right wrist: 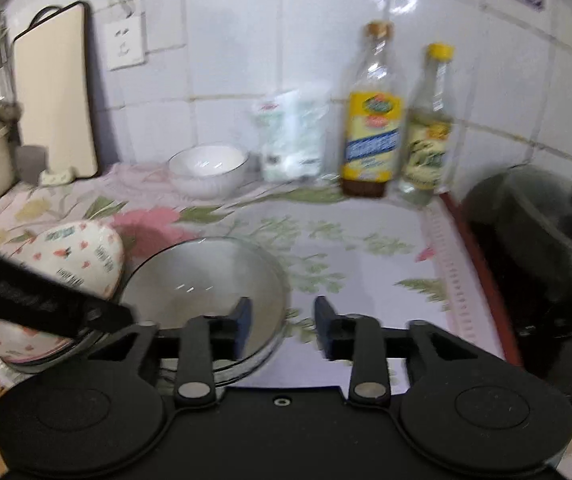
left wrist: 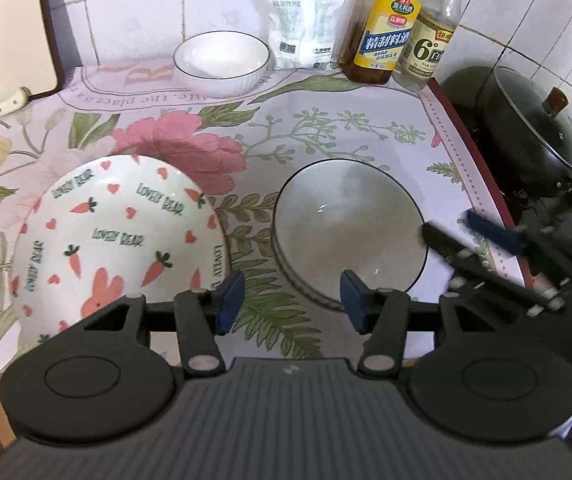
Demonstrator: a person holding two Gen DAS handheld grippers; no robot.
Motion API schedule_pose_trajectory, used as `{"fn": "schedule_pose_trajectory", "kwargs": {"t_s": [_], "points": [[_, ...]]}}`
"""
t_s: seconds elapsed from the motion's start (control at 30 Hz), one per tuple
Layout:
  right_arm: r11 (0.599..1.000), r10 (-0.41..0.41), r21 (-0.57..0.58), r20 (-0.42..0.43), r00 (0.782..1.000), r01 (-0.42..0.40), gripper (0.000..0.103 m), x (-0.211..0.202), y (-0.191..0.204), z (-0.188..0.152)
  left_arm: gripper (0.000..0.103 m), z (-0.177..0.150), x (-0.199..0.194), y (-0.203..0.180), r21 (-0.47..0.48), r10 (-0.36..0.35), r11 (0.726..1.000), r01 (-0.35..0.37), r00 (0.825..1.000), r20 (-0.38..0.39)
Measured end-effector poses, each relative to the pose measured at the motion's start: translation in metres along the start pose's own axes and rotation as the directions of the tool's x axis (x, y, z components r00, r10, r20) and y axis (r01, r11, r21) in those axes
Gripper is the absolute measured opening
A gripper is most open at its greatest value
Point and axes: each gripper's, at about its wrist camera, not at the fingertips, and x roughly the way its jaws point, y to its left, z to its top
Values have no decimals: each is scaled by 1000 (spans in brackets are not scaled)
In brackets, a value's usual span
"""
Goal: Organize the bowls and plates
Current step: 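Open both grippers and move them toward the white bowl by the wall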
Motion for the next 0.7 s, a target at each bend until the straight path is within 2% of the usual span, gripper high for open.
{"fn": "schedule_pose_trajectory", "kwargs": {"t_s": [0.13, 0.23, 0.3, 0.43, 0.57, 0.7], "points": [[1000, -6, -23, 52, 999, 7, 57, -14, -10, 5, 57, -3, -10, 5, 5, 15, 1000, -15, 1000, 8], [998, 38, -51, 99, 994, -33, 66, -24, -16, 9, 64, -3, -14, 10, 2, 4, 1000, -4, 1000, 8], [995, 73, -76, 133, 988, -63, 66, -29, -20, 11, 66, -2, -15, 9, 15, 12, 1000, -12, 1000, 13], [993, 37, -118, 158, 987, -18, 66, -26, -17, 22, 68, 2, -15, 11, 43, 28, 999, -31, 998, 51], [991, 89, -113, 167, 982, -71, 67, -17, -16, 39, 70, 10, -16, 21, 31, 1, 1000, -4, 996, 93], [982, 179, -89, 151, 972, -166, 67, -4, -12, 58, 74, 23, -18, 36, 17, -3, 1000, 1, 989, 145]]}}
